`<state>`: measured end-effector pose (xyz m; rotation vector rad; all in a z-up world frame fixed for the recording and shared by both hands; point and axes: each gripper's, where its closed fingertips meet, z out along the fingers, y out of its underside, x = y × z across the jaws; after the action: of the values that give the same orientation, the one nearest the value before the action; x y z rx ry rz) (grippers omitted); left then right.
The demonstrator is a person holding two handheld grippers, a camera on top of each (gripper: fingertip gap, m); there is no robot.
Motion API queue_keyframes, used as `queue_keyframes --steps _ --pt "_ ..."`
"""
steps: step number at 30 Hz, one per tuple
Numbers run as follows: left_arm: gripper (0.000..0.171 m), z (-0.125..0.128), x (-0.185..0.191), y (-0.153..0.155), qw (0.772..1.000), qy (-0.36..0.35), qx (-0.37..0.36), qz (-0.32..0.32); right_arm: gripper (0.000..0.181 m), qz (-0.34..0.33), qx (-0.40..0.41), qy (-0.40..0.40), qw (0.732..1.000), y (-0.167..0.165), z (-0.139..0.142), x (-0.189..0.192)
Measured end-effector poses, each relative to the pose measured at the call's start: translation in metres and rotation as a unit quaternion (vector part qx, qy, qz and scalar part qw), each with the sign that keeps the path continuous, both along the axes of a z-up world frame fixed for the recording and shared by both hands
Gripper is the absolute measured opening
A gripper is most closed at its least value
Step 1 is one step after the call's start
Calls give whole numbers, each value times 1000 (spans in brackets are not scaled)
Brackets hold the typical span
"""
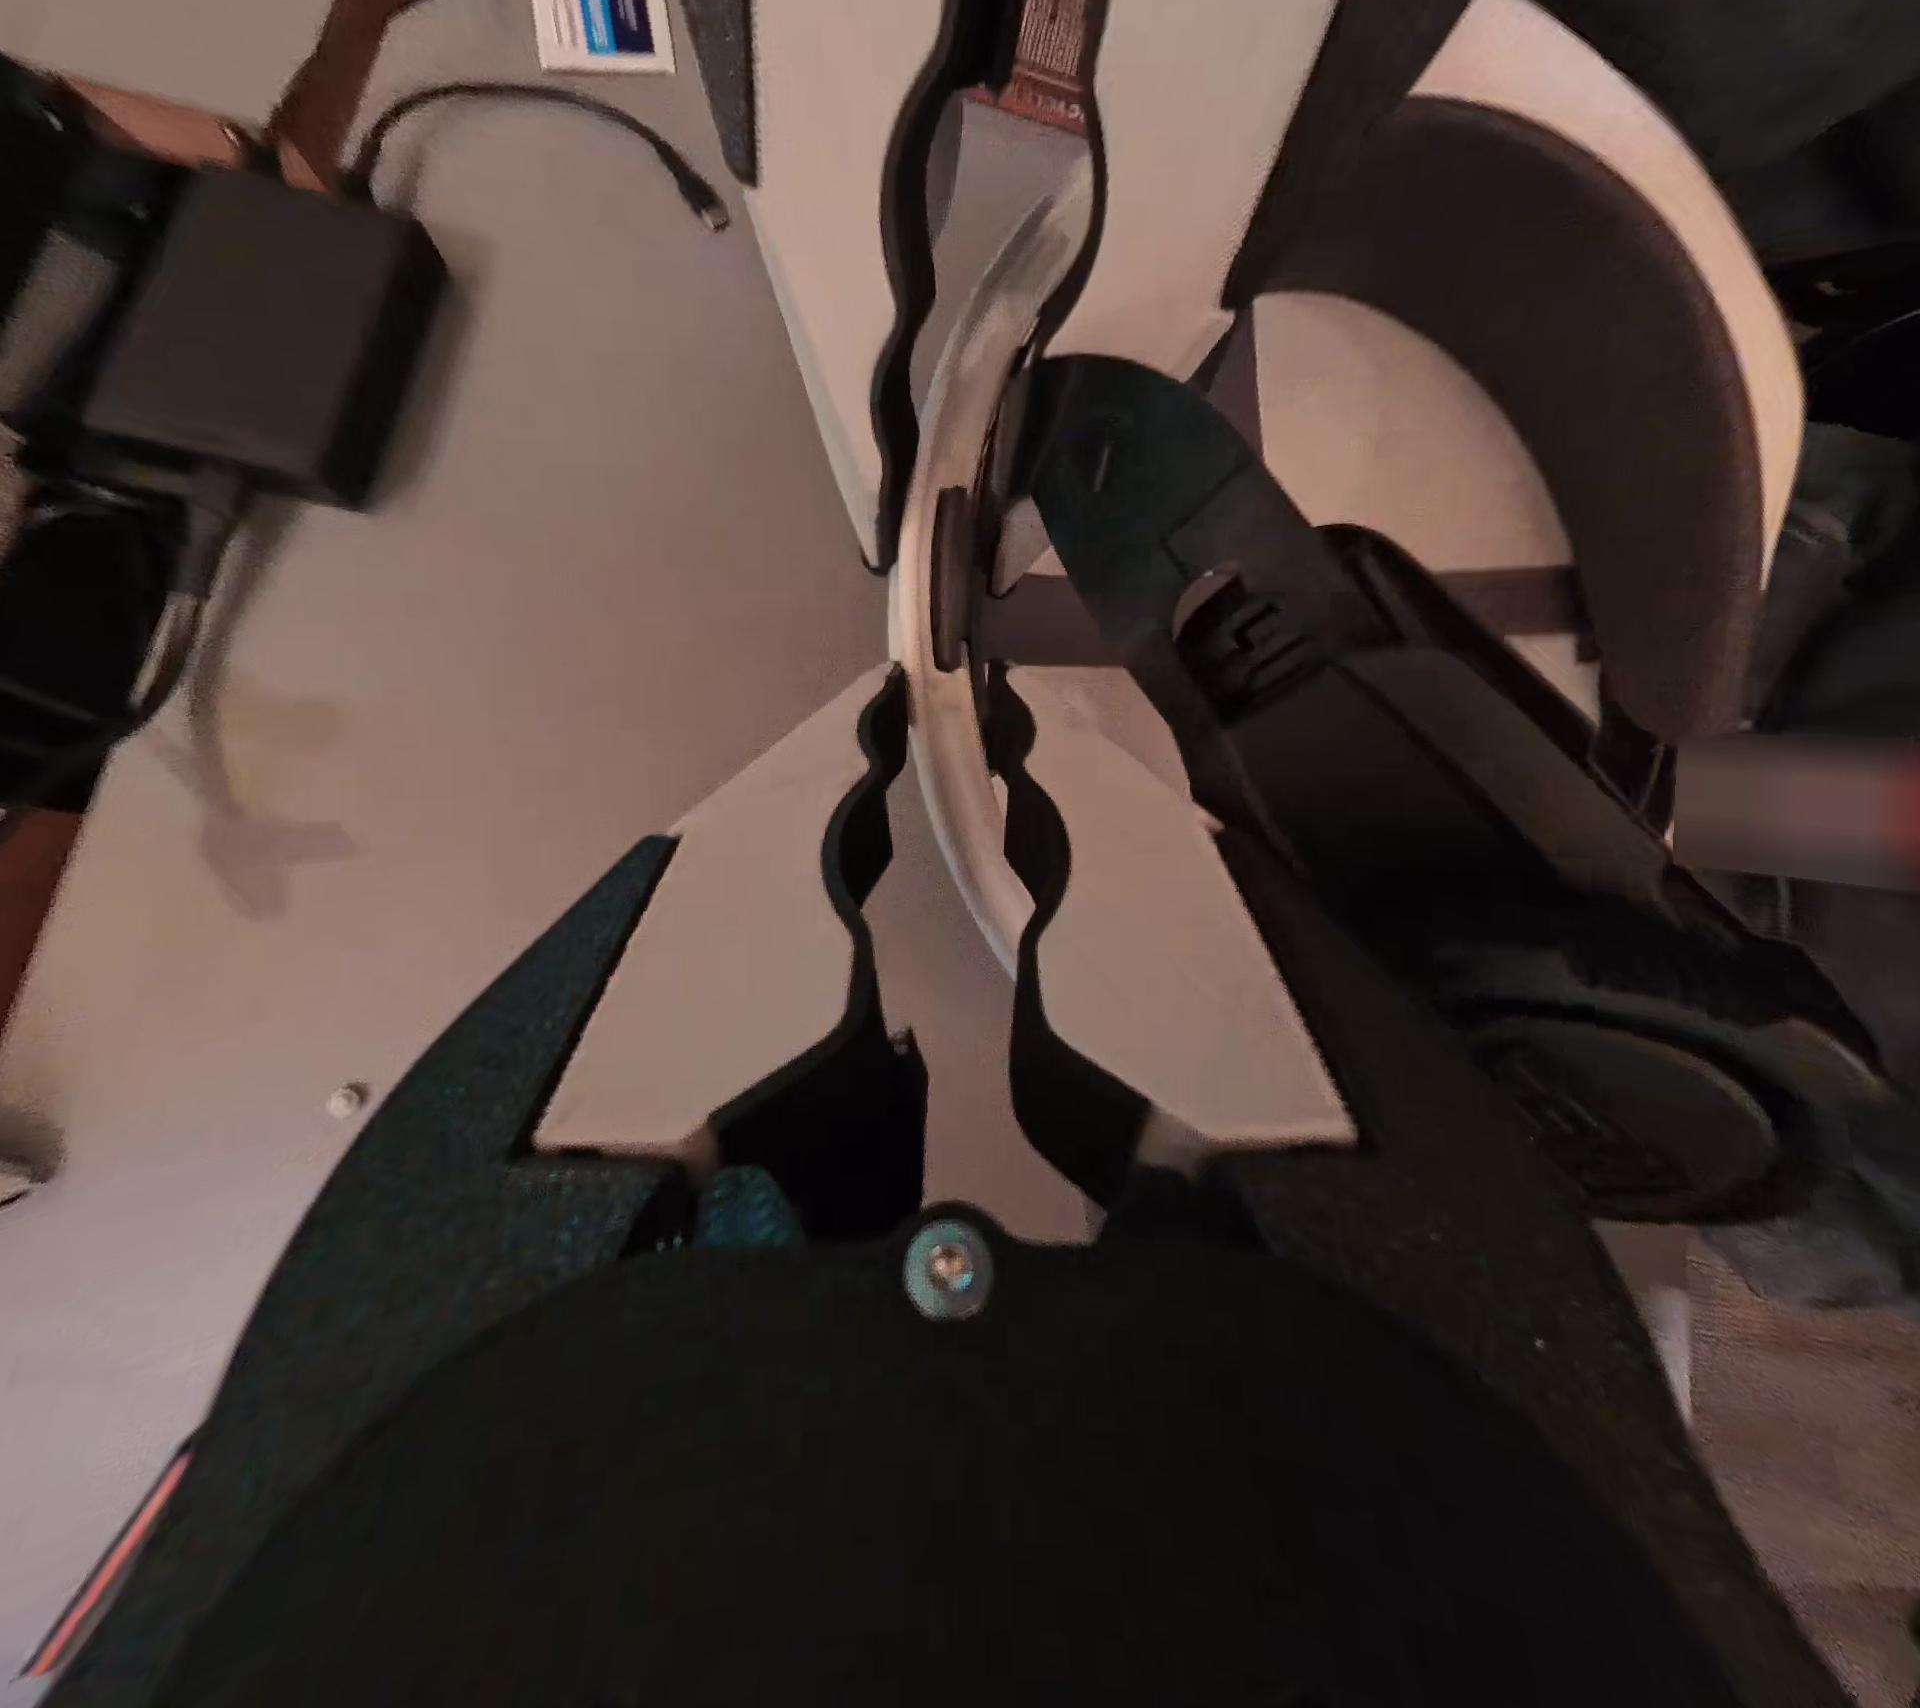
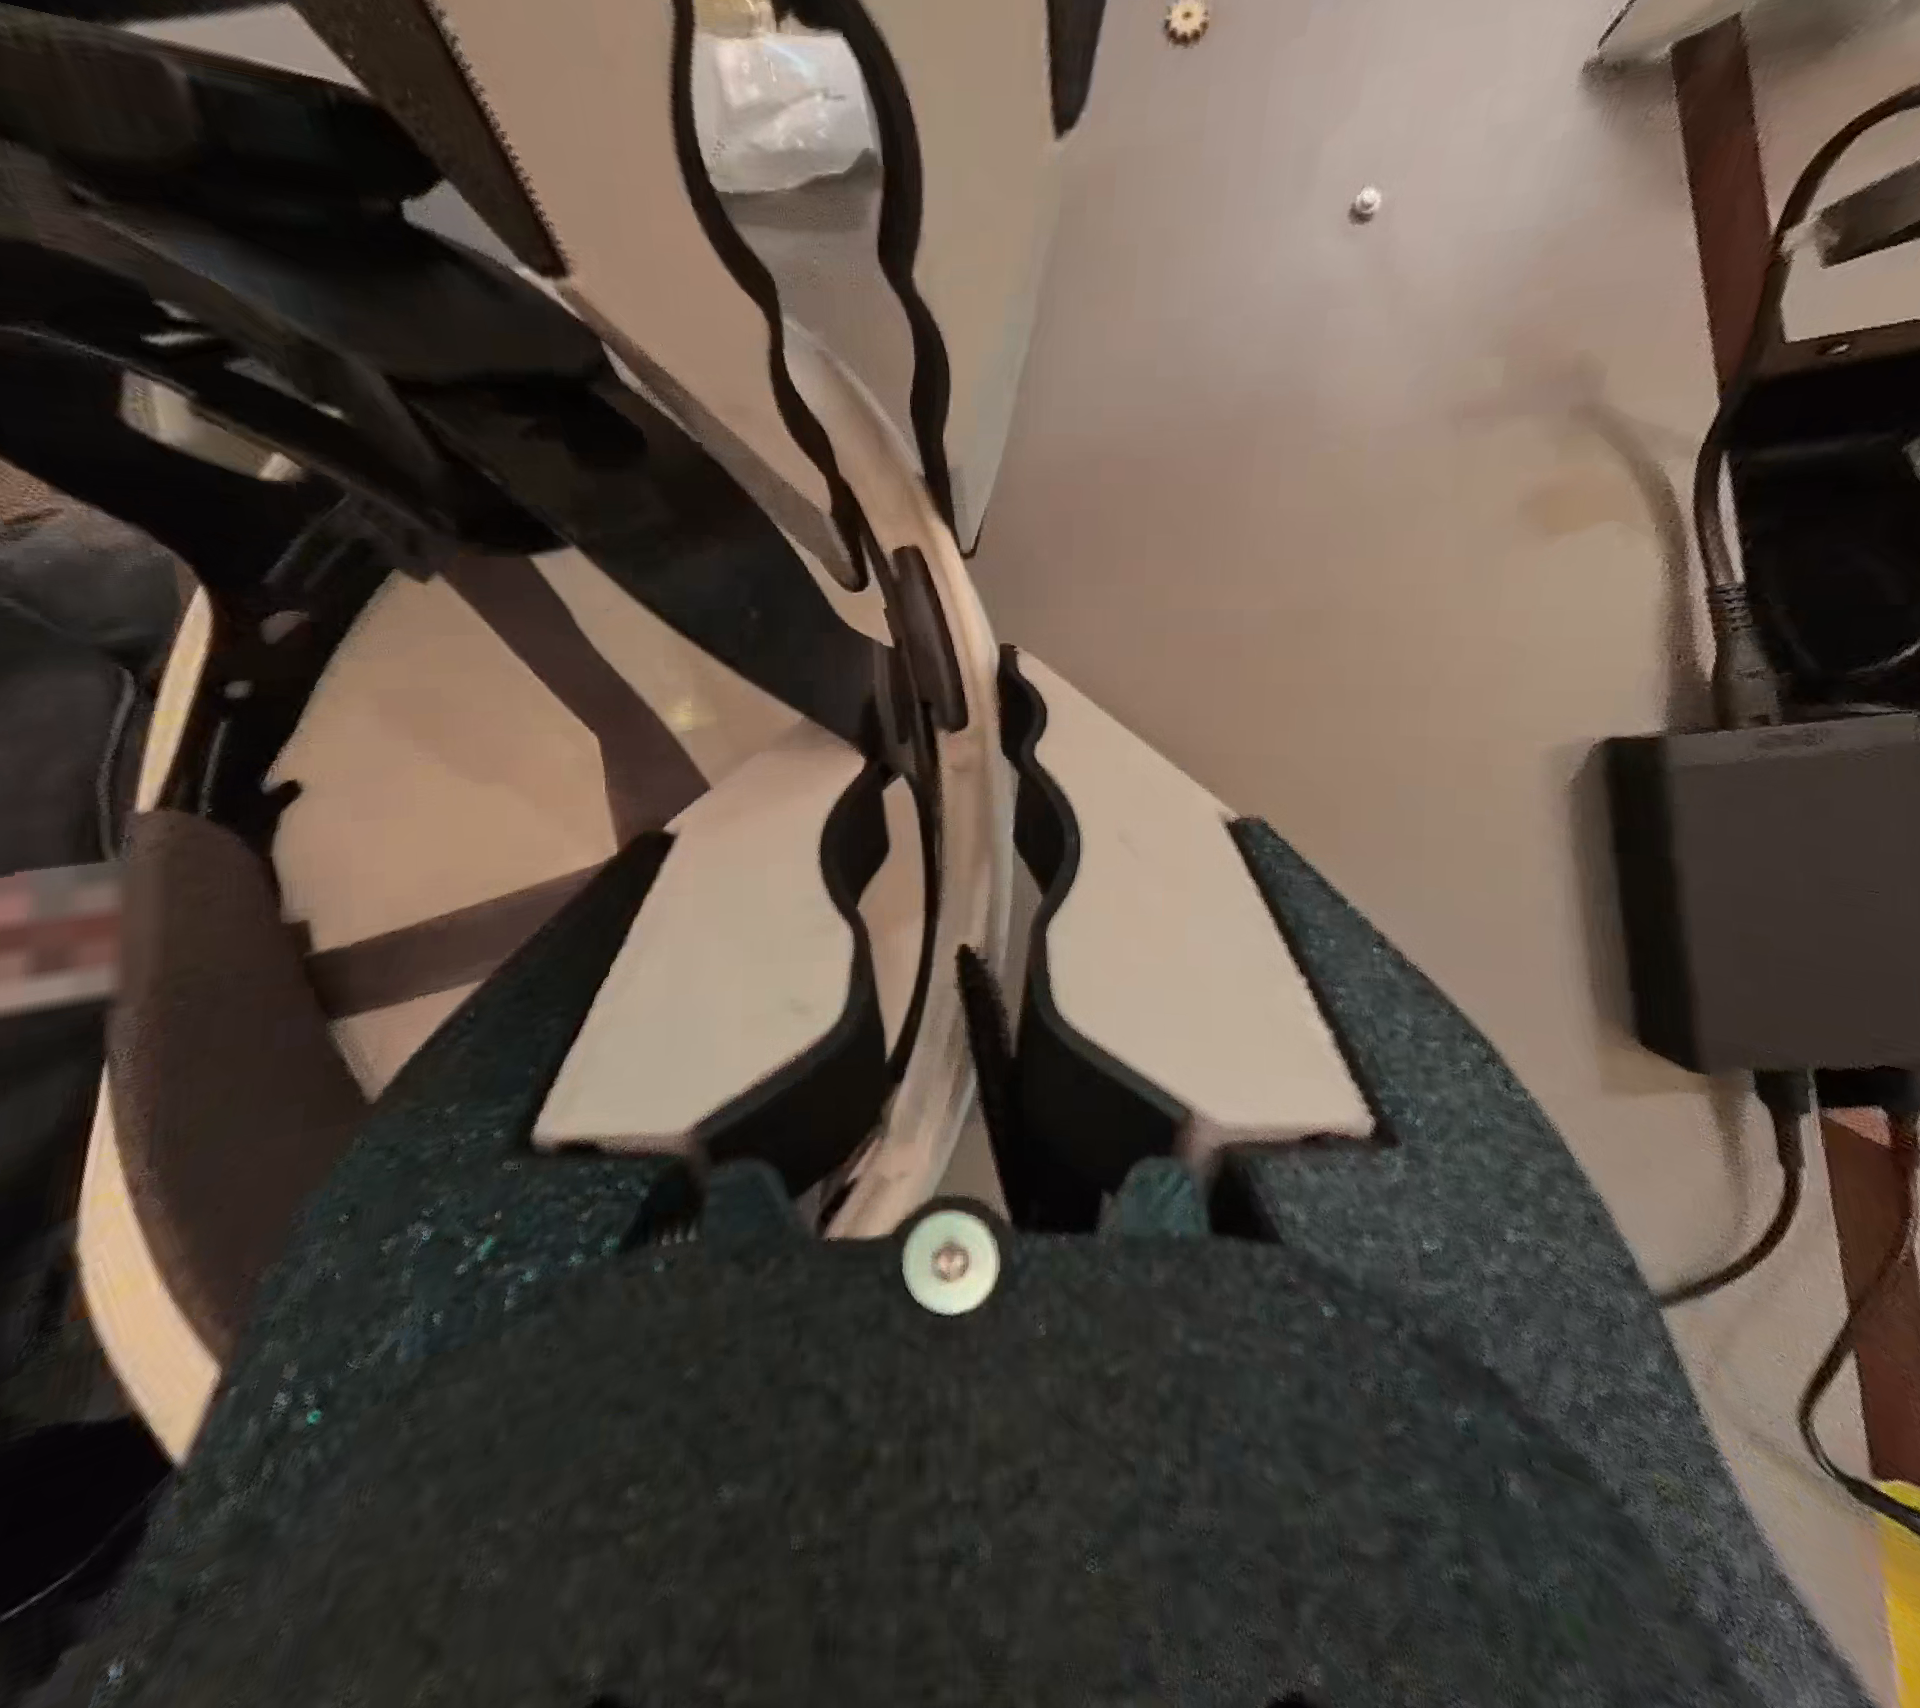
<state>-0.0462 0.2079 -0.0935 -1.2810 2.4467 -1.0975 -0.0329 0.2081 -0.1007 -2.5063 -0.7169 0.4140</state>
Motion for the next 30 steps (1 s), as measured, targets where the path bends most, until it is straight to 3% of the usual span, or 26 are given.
queue_keyframes --steps 4,10,15,22,30 --pt "15 -3 2 2 999 -10 -52 11 22 -5 22 -7 1000 1 -2 3" --pt "16 -10 5 8 998 -11 -59 23 22 -9 94 -112 989 2 -8 19" --pt "17 -30 2 8 999 11 -41 22 21 -10 103 -120 987 5 -25 19" --pt "16 -36 7 15 993 12 -104 59 21 5 126 -220 967 11 -30 24" --pt "14 -35 4 9 994 17 -97 50 22 -22 111 -163 980 3 -29 19"
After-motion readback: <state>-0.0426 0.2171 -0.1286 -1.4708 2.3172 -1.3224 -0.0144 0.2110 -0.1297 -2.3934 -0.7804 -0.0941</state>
